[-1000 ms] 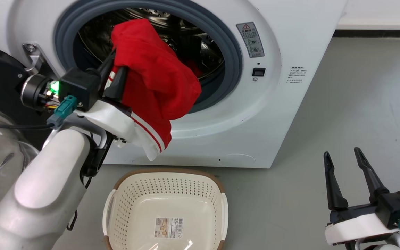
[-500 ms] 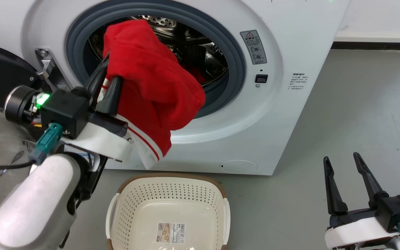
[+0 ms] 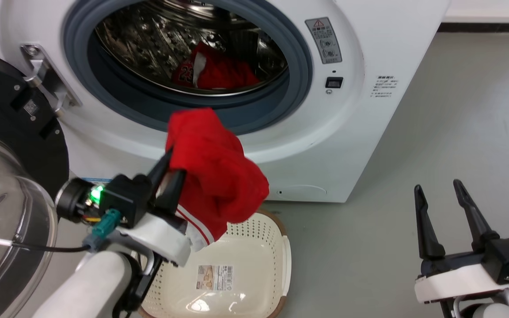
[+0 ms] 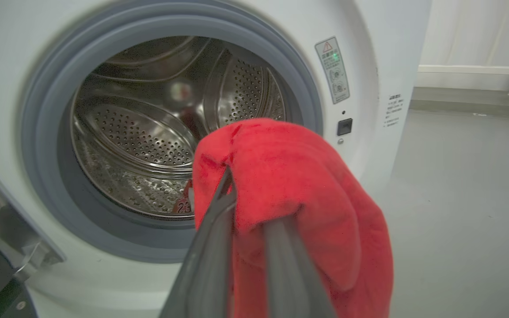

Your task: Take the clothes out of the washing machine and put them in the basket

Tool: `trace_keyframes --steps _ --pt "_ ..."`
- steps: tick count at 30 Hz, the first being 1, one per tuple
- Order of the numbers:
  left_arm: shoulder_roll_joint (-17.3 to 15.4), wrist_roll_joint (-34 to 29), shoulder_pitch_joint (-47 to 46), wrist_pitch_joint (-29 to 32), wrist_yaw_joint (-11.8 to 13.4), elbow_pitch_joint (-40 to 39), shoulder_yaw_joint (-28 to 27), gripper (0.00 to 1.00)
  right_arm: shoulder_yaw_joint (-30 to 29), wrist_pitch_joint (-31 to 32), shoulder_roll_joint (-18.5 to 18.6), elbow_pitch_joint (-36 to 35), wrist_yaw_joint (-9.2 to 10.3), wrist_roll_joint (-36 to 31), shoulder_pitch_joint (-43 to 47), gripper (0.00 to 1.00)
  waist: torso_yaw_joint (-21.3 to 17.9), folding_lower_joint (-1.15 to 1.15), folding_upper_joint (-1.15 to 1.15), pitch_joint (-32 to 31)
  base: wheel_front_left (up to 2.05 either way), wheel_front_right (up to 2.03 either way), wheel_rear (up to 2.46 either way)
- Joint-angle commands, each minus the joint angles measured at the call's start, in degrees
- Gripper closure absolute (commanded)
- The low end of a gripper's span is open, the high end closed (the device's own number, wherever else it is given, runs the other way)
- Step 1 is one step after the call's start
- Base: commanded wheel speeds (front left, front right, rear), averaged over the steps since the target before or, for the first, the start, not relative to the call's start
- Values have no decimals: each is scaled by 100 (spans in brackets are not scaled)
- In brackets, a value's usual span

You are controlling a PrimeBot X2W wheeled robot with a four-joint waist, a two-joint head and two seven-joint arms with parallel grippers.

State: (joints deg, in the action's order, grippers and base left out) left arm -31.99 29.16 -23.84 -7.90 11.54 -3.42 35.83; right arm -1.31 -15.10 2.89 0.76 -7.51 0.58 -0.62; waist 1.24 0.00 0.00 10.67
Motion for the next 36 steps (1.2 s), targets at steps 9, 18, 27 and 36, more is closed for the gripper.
trace_keyframes --steps 9,18,27,36 --pt "649 138 167 -432 -532 1794 543 100 -101 -10 -5 -197 4 12 -603 0 -313 0 0 1166 0 0 0" --pt "1223 94 -586 -639 -1162 4055 742 100 -164 -10 -4 -368 4 131 -1166 0 -605 0 0 2290 0 0 0" --pt "1759 -33 -1636 -556 -1625 6218 972 100 -297 -10 -6 -514 4 238 -1589 0 -708 0 0 3234 0 0 0" --pt "2027 -132 -2446 -312 -1788 7428 1196 100 -345 -10 -5 -647 4 334 -1886 0 -795 0 0 3954 0 0 0"
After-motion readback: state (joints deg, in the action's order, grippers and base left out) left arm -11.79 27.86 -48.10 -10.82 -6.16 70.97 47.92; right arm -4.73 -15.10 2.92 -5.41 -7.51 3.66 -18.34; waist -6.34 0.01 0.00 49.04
